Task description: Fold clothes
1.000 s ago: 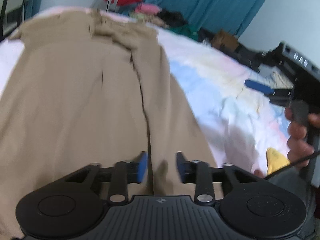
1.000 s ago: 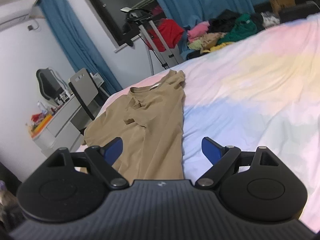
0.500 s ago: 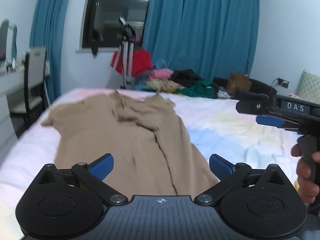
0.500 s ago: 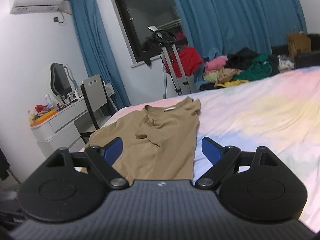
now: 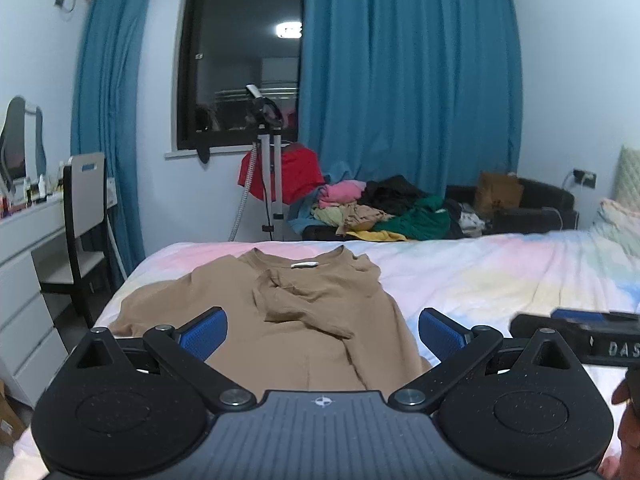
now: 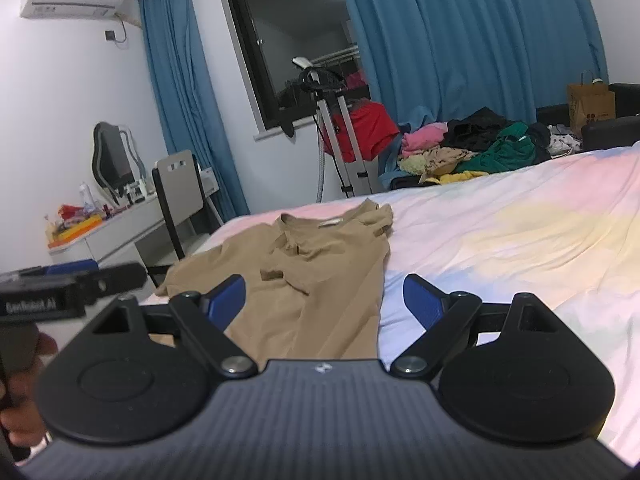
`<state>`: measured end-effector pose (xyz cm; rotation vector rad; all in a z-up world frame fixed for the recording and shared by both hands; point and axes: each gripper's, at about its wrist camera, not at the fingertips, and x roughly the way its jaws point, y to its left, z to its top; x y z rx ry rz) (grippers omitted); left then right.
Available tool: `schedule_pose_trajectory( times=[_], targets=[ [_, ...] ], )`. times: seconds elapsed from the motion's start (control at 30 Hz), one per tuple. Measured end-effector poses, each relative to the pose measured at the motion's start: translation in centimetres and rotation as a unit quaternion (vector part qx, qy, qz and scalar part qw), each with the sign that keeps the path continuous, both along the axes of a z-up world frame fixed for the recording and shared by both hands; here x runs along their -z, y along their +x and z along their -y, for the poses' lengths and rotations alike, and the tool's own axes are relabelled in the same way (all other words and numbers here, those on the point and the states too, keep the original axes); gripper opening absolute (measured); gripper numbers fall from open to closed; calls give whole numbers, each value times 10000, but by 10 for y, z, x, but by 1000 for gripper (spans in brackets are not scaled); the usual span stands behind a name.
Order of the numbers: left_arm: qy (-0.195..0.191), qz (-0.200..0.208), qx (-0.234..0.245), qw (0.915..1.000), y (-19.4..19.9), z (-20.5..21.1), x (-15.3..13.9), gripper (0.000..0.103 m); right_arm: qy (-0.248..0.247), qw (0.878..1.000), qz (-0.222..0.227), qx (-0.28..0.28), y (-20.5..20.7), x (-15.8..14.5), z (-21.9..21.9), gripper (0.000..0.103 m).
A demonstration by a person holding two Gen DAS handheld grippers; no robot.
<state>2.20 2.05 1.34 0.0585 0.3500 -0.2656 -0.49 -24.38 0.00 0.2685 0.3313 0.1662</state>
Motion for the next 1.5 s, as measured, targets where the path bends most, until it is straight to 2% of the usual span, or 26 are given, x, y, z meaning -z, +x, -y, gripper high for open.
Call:
schedule_pose_trajectory(
  times=[0.13,0.23,0.37,0.47,0.57,0.63,0.9,1.03,1.17,1.2,1.23,1.27,1.37,1.5],
  targets=[
    [-131,-219,-206,9995,5,-40,3,102,-357,9992,-172,-7,0,12,-12,87],
    [-308,-321,-342,9984,7,-80,4,102,-632,9970,-351,-294,13,17,-30,87],
    [-696,-350,-574,9953,12,-133,12,102,-1028,9897,-552,-826,58,13,-77,87],
    [-1036,-305,-702,9917,16,-165,25,102,-1211,9829,-536,-1279,99,10,-131,87],
    [-1092,-609,-953,9876,28,-181,41,99,-1315,9769,-286,-1659,138,15,-182,87],
    [-1189,-630,-1011,9857,31,-189,45,99,-1275,9731,-226,-1905,165,23,-216,87],
    [-1505,-802,-1386,9755,51,-222,62,100,-1359,9564,-272,-2573,273,50,-334,85],
    [-1817,-824,-1420,9696,57,-229,69,100,-1448,9426,-335,-2990,304,63,-373,81],
    [-1744,-693,-1563,9697,59,-217,73,100,-1899,9303,-529,-3094,318,73,-401,56],
    [-1732,-680,-1587,9696,60,-213,74,100,-2178,9283,-603,-2951,321,76,-406,40],
    [-1743,-673,-1575,9697,63,-209,74,100,-2439,9260,-669,-2803,323,78,-411,32],
    [-1743,-656,-1556,9701,66,-205,74,100,-2517,9288,-670,-2637,324,77,-409,14],
    [-1729,-497,-1486,9724,68,-196,73,100,-2255,9475,-600,-2185,326,59,-389,11],
    [-1694,-12,-1330,9765,56,-193,60,101,-1707,9684,-216,-1805,322,18,-340,10]
  ],
)
